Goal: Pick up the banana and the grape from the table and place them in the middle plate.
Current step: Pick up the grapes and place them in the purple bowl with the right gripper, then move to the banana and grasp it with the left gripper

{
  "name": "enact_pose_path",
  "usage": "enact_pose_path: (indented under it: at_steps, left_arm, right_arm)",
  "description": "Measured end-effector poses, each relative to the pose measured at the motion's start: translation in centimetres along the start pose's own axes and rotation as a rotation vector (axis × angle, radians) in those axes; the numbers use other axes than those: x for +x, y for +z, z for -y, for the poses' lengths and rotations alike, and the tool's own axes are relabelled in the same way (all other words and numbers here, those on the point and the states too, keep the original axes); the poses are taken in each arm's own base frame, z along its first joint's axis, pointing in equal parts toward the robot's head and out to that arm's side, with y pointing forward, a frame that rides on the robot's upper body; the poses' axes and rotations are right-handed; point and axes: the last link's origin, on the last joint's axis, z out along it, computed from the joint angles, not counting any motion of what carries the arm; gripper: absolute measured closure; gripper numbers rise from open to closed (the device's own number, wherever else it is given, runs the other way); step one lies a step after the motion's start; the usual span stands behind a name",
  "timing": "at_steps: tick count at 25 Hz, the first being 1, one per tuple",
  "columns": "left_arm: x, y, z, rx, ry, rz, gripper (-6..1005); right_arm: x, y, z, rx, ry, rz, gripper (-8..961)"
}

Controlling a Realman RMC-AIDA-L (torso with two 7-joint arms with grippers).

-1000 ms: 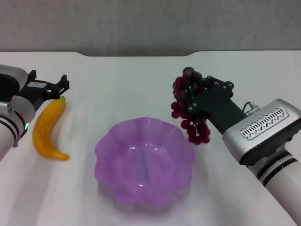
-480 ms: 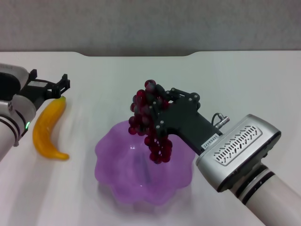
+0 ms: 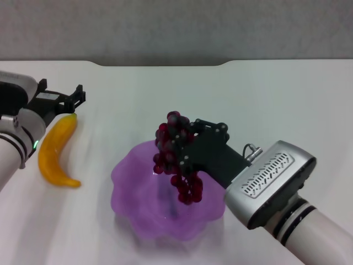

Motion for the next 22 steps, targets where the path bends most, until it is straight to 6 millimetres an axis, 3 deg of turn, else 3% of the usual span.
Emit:
enact_pose_path:
  at_steps: [8, 14, 16, 19, 22]
  left_arm:
    - [0.1, 0.1, -0.1, -0.002, 0.001, -0.002, 107]
    - [0.1, 0.1, -0.1, -0.002, 0.000, -0.002, 107]
    - [0.1, 0.1, -0.1, -0.002, 0.000, -0.002, 107]
    - [0.1, 0.1, -0.1, -0.002, 0.001, -0.002, 107]
    - [0.1, 0.1, -0.1, -0.002, 0.002, -0.002, 107]
  right_arm:
    - [0.3, 0.7, -0.9, -0.066, 0.013, -0.016, 771]
    - [0.3, 0.6, -0.8, -0.057, 0.017, -0.013, 614]
    - [0.2, 0.6, -0.7, -0.051, 0.018, -0.005, 515]
    - [0.0, 0.4, 0.1, -0.015, 0.025, 0.040, 367]
    - [0.1, 0.0, 1.4, 0.029, 0.088, 0.080, 303]
